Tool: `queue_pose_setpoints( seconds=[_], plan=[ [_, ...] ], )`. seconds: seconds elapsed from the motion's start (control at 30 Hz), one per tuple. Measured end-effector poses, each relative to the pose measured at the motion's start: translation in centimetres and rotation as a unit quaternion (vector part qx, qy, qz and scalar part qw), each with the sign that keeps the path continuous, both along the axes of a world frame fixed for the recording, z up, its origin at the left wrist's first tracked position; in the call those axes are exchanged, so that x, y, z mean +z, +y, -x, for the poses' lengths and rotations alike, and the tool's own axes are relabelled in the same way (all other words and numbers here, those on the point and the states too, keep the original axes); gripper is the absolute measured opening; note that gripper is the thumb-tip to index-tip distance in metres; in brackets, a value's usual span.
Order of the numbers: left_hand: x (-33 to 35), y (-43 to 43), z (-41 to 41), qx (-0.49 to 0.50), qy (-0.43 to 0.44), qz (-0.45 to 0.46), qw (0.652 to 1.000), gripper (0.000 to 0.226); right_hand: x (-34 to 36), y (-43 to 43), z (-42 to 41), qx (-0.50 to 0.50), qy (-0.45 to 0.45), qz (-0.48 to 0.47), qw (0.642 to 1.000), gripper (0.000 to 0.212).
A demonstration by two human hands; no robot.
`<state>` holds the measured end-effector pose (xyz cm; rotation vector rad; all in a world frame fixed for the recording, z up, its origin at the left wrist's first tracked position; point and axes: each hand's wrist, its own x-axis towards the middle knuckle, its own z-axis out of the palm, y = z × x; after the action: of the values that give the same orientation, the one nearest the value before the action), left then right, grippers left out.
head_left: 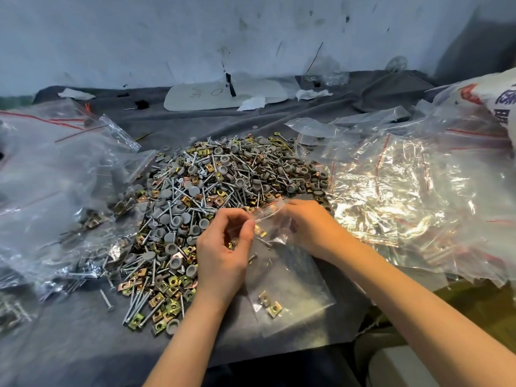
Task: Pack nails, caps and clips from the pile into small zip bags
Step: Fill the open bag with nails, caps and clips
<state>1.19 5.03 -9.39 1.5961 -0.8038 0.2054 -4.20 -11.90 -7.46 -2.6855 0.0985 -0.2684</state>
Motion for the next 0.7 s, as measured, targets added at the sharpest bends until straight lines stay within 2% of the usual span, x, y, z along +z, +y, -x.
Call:
queue_pose_setpoints(
  seconds=[0.1, 0.17, 0.2, 0.27, 0.33, 0.4, 0.47, 0.57, 0.7],
  plan=[
    [-0.1, -0.1, 0.0, -0.015, -0.007, -0.014, 1.0, 0.013, 0.6, -1.0, 0.0, -0.038, 0.031, 0.077, 0.996, 0.013],
    [-0.3, -0.1, -0.1, -0.025, -0.018, -0.031, 0.999, 0.008, 1.4, -1.7, 0.2, -0.068, 0.02, 0.074, 0.995, 0.012],
    [-0.4, -0.1, -0.2, -0.033, -0.025, -0.039, 0.998, 0.005, 1.9, -1.9, 0.3, -0.093, -0.01, 0.038, 0.995, 0.013],
    [-0.6, -0.2, -0.3, -0.045, -0.046, -0.052, 0.997, 0.001, 3.5, -1.8, 0.6, -0.118, -0.089, -0.121, 0.982, 0.015],
    [-0.8, -0.2, -0.5, -0.054, -0.069, -0.053, 0.995, 0.003, 5.5, -0.8, 0.9, -0.067, -0.145, -0.271, 0.949, 0.02],
    [-0.8, -0.3, -0.5, -0.072, -0.08, -0.042, 0.993, 0.007, 7.0, 0.5, 1.1, 0.007, -0.139, -0.284, 0.949, 0.019],
    [-0.7, -0.4, -0.5, -0.082, -0.092, -0.039, 0.992, 0.01, 7.5, 1.3, 1.1, 0.037, -0.097, -0.236, 0.966, 0.015],
    [-0.8, -0.4, -0.5, -0.084, -0.098, -0.036, 0.991, 0.01, 7.2, 1.0, 1.0, 0.031, -0.069, -0.216, 0.973, 0.012],
    [-0.7, -0.5, -0.4, -0.087, -0.073, -0.019, 0.993, 0.012, 6.8, -0.9, 0.7, -0.045, -0.149, -0.302, 0.941, 0.013]
  ],
)
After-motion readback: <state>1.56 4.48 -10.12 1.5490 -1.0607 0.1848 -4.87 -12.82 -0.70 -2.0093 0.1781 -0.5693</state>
